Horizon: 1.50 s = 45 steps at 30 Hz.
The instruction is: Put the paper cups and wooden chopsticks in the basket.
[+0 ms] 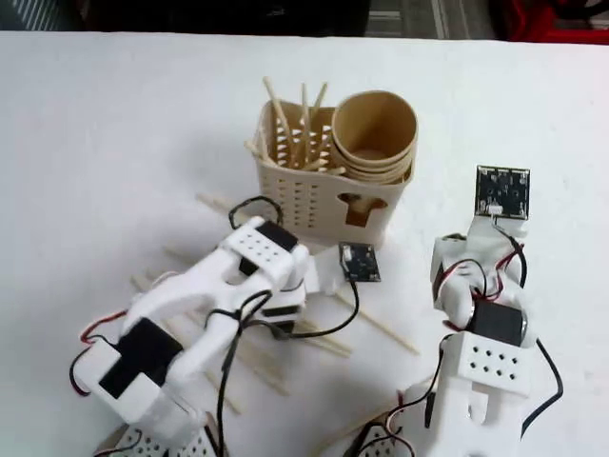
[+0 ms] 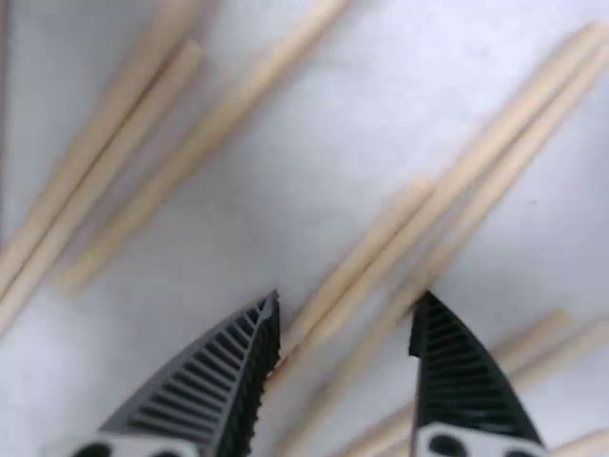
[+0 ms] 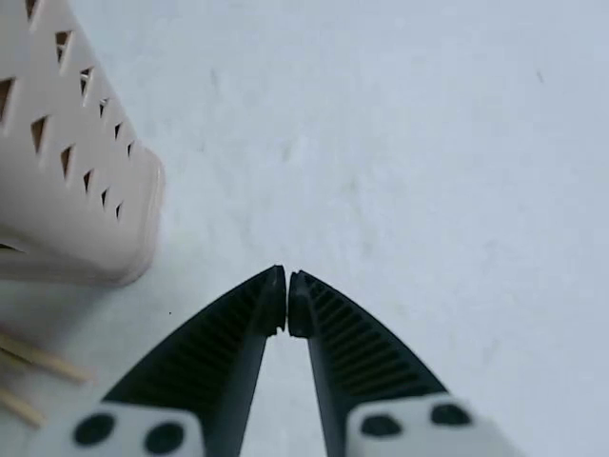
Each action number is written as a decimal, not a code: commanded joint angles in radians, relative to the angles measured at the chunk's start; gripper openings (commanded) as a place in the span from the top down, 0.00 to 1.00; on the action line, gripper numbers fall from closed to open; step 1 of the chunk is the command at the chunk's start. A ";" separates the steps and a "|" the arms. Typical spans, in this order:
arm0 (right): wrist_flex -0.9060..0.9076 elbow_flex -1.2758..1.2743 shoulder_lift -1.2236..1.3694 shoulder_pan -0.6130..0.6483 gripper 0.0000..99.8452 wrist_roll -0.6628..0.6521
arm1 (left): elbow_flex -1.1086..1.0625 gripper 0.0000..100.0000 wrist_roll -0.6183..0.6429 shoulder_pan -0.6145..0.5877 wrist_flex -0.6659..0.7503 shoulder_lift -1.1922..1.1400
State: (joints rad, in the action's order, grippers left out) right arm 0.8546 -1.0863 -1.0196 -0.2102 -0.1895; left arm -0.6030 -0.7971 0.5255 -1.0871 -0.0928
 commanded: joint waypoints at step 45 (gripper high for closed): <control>-0.016 0.005 -0.018 -0.038 0.98 0.008 | 0.167 0.98 0.245 -0.001 -0.465 0.880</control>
State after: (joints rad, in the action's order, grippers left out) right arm 0.8546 -1.0863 -1.0257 -0.2378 -0.1895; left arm -0.5999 -0.5884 0.5271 -1.5060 0.7541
